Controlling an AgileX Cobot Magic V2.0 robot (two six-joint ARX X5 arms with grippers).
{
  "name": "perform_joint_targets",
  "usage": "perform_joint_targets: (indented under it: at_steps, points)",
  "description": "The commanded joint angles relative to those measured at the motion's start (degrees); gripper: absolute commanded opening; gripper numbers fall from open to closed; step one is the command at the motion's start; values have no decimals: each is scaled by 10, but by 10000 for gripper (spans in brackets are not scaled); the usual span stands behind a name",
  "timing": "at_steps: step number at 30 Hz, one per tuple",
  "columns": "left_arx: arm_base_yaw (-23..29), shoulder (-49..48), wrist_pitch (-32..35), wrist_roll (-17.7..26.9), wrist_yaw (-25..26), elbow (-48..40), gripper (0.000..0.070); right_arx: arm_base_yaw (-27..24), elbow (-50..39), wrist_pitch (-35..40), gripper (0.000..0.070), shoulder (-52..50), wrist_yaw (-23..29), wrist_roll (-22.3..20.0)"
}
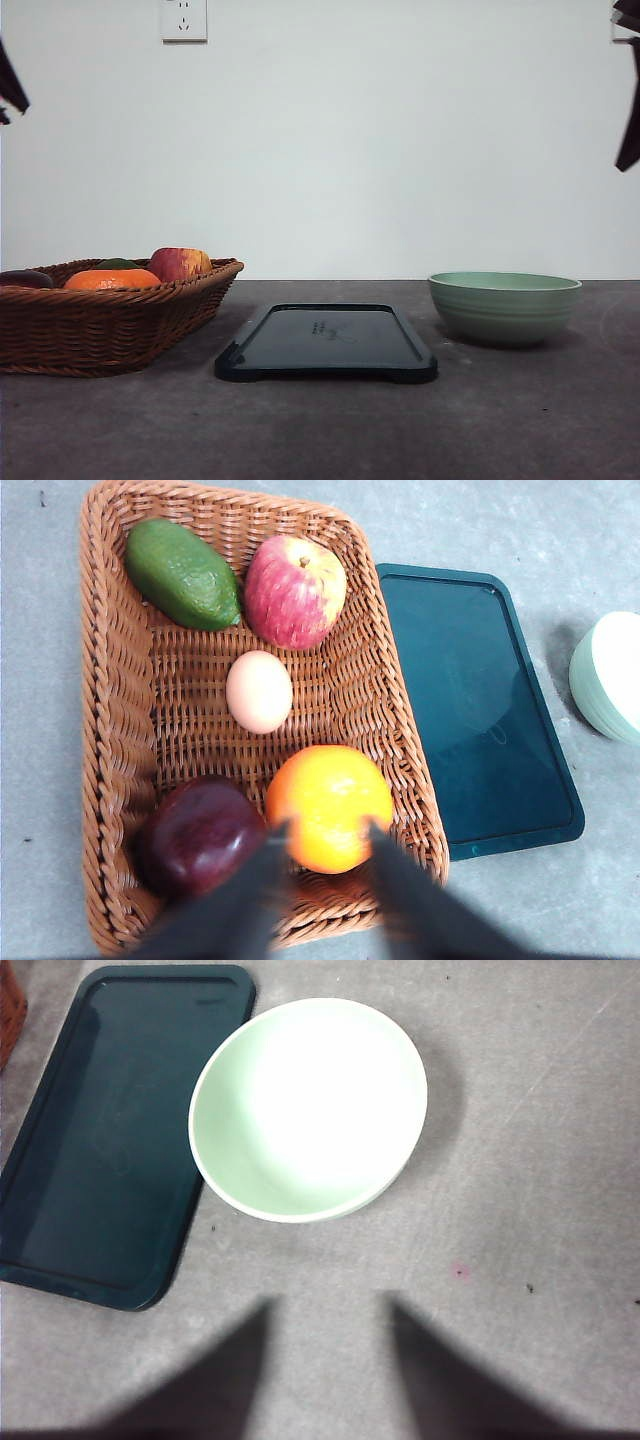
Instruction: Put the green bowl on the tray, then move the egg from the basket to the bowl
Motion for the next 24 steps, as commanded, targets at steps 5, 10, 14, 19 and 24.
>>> perform_joint_targets:
  at_steps: [5,10,14,19,24]
  points:
    - [-1,3,8,11,4,14,320,1,31,3,370,13,0,6]
    - [-1,3,8,9,4,14,320,0,90,-32,341,69,0,12]
    - [-1,3,7,8,4,14,320,0,166,-84,341,146,0,5]
    - [-1,3,8,8,4,14,320,0,262,-138,341,244,0,-14]
    - [-1,3,8,8,4,14,310,0,332,-163,338,329,9,-27]
